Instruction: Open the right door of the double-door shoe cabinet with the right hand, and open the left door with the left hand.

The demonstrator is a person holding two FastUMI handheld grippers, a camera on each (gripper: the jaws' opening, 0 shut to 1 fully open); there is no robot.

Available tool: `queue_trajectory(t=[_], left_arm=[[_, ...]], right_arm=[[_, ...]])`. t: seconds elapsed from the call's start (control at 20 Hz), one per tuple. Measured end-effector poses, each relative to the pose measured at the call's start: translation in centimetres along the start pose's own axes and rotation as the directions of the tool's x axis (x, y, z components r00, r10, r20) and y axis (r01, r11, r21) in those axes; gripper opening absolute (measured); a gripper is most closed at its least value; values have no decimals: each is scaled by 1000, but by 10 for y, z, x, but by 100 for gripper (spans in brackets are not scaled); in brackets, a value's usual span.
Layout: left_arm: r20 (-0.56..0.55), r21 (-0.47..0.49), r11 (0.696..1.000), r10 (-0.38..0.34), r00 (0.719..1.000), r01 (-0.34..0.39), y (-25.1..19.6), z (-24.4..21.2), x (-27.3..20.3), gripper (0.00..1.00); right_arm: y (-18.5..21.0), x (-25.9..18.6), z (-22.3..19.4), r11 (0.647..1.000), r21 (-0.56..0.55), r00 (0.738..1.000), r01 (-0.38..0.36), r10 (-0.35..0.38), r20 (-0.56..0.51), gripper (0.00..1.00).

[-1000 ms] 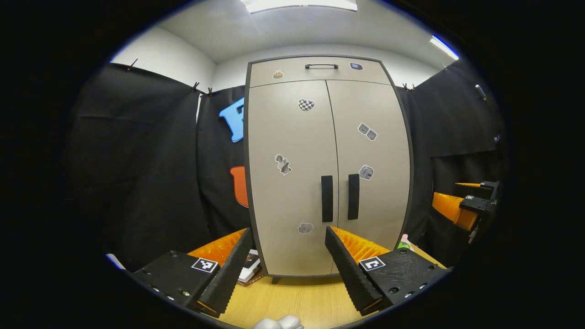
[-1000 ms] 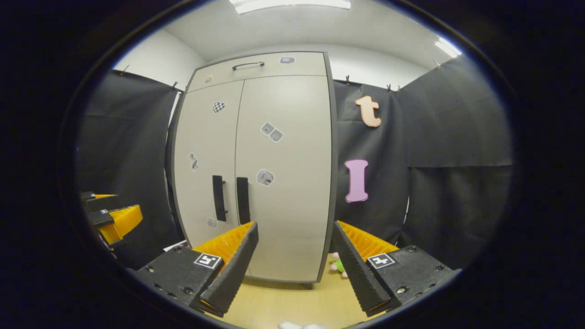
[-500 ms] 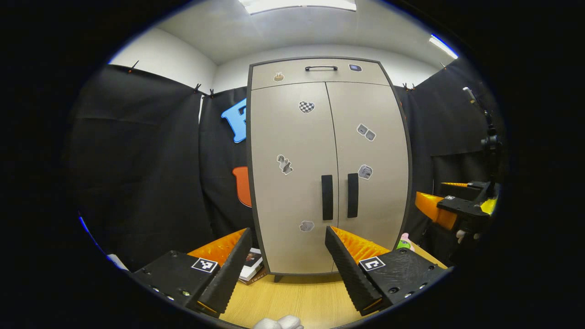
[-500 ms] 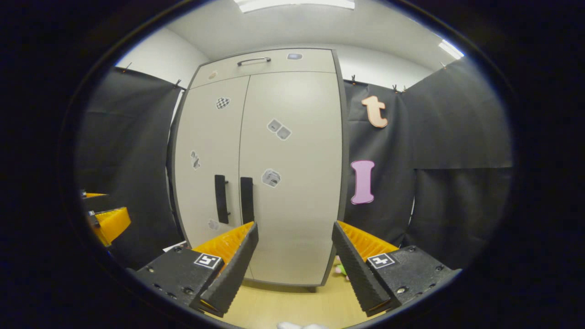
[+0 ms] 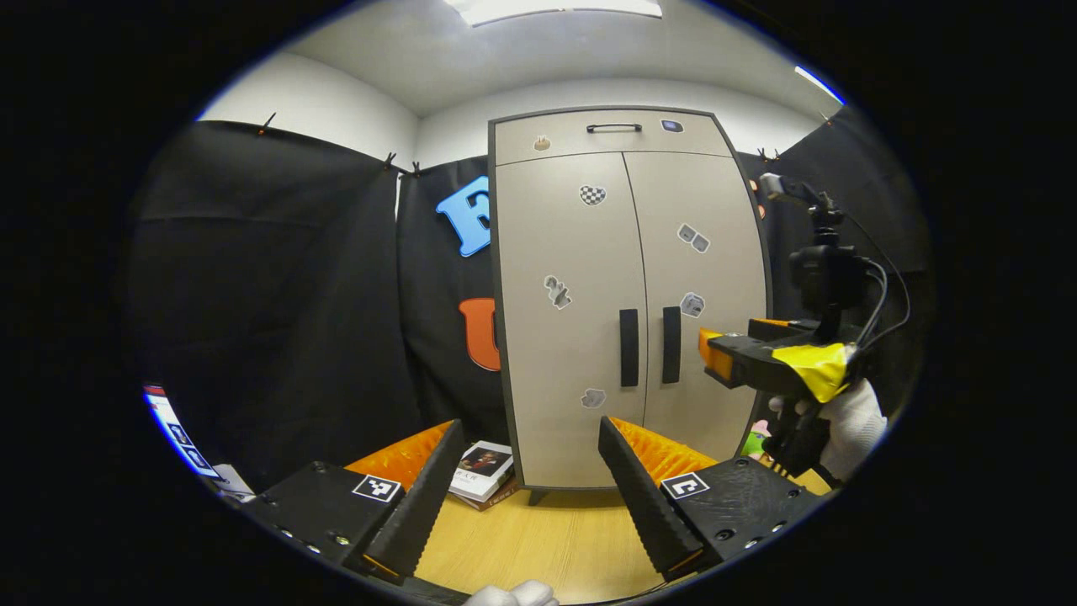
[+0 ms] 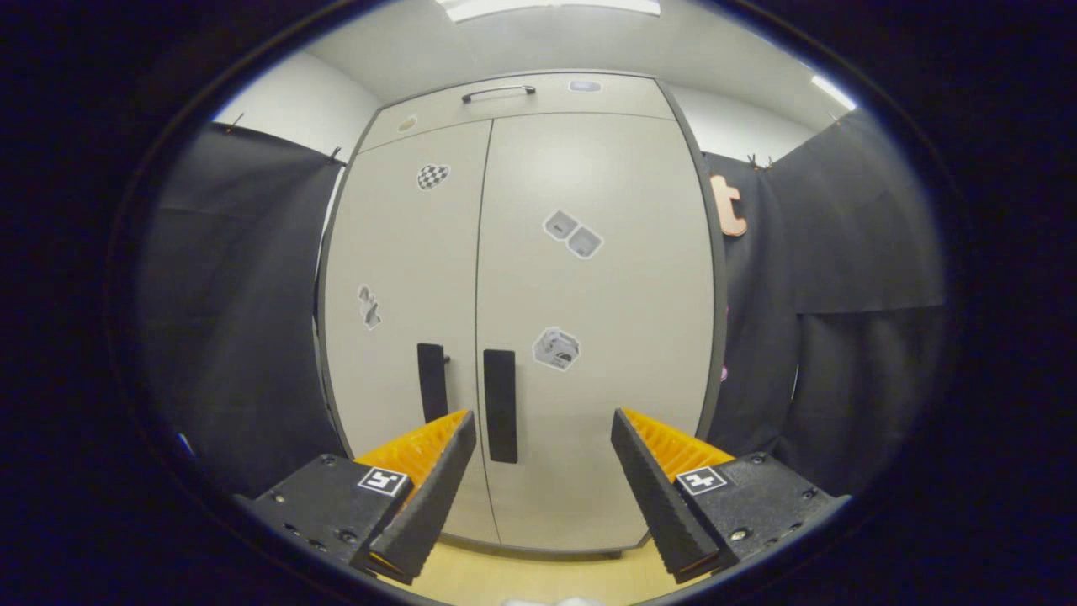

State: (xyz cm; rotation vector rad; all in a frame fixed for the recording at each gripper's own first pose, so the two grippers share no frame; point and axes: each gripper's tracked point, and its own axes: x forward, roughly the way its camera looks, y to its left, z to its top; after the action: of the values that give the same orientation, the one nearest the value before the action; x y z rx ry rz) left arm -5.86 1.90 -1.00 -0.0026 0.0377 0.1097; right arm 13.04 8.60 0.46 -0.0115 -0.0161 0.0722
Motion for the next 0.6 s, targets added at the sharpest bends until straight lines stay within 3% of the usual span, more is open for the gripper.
queue_trajectory(t=[0.25,0.6], left_arm=[[-13,5,999,36,999,-36,7,-4,-12,96],[-29,3,997,80,996,-80,15,-7,-16,96]], right_arm=[[19,50,-18,1000,-19,998,6,-7,-55,100],[32,91,-27,1000,-8,994,21,-21,-103,81]])
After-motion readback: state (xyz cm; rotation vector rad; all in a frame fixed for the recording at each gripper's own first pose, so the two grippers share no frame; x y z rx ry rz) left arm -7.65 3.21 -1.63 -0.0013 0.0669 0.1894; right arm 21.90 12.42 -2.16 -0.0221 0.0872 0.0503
